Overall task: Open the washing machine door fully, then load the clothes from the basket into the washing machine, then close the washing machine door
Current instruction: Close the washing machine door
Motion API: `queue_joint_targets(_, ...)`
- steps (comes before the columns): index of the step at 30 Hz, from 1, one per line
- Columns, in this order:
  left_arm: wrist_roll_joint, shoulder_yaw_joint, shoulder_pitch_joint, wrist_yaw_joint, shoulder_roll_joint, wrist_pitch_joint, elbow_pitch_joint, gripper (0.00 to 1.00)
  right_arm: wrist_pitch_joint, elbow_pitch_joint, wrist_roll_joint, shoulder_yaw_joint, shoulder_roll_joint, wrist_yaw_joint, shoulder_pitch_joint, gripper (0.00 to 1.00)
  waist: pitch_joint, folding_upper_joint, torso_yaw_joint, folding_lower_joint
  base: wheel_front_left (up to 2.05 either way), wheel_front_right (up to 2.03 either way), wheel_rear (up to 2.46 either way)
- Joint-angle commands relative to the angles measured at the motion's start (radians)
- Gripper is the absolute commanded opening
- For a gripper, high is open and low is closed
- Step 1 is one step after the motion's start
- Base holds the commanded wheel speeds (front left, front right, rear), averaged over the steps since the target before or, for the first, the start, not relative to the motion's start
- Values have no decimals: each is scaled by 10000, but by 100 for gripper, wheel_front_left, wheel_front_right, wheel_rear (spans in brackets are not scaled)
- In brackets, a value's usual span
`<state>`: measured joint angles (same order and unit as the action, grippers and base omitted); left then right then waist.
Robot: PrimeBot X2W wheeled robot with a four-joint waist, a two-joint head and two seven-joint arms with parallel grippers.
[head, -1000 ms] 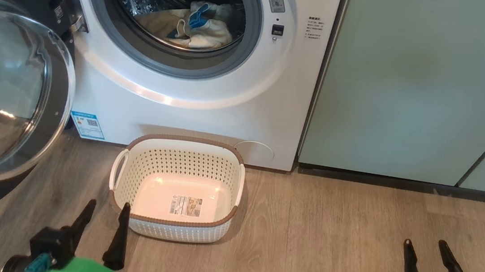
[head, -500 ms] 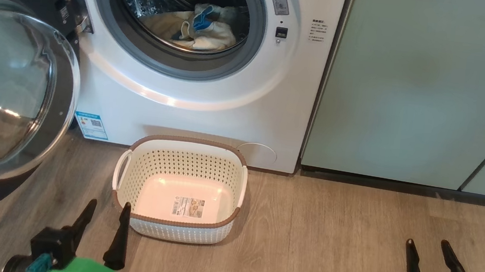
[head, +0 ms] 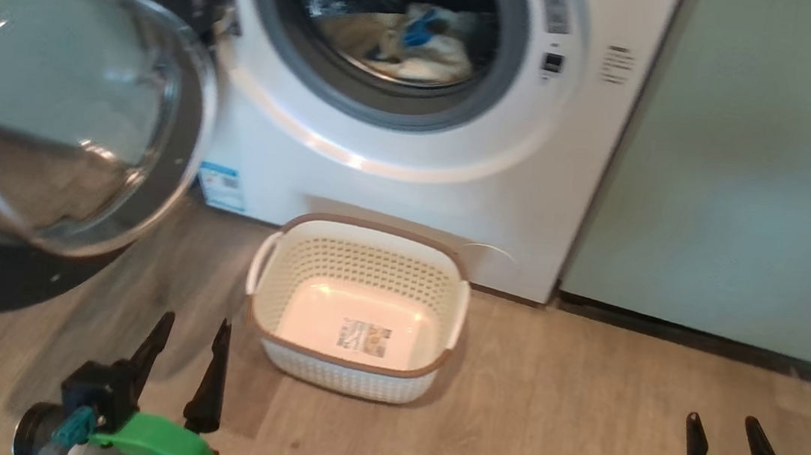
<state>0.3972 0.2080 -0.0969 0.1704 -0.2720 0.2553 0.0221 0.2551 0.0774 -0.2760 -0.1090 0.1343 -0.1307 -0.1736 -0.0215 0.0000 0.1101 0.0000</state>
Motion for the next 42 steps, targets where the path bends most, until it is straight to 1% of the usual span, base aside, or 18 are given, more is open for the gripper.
queue_joint_targets(1,-86,-319,568,29,-36,38,-279,100,67,-362,109,-110,120,0,303,100,19,0,755,0,0,0,0)
queue_joint_targets(8,-91,-353,397,128,-99,24,-315,100,67,-300,75,-307,-3,0,370,100,-131,0,1849,0,0,0,0)
queue_joint_targets(9,-91,-353,397,128,-99,24,-315,100,67,-300,75,-307,-3,0,370,100,-131,0,1849,0,0,0,0)
queue_joint_targets(16,-34,-479,175,223,-250,-25,-444,100,67,-202,55,-487,-97,0,296,100,-321,0,2594,0,0,0,0)
queue_joint_targets(21,-18,-503,16,278,-338,-84,-563,100,67,-179,64,-550,-163,0,260,100,-391,0,2945,0,0,0,0)
queue_joint_targets(30,-2,-535,-171,376,-475,-179,-749,100,67,-109,2,-664,-211,0,280,100,-487,0,3205,0,0,0,0)
queue_joint_targets(42,24,-504,-217,417,-608,-260,-849,100,67,-70,-35,-766,-183,0,294,100,-561,0,3141,0,0,0,0)
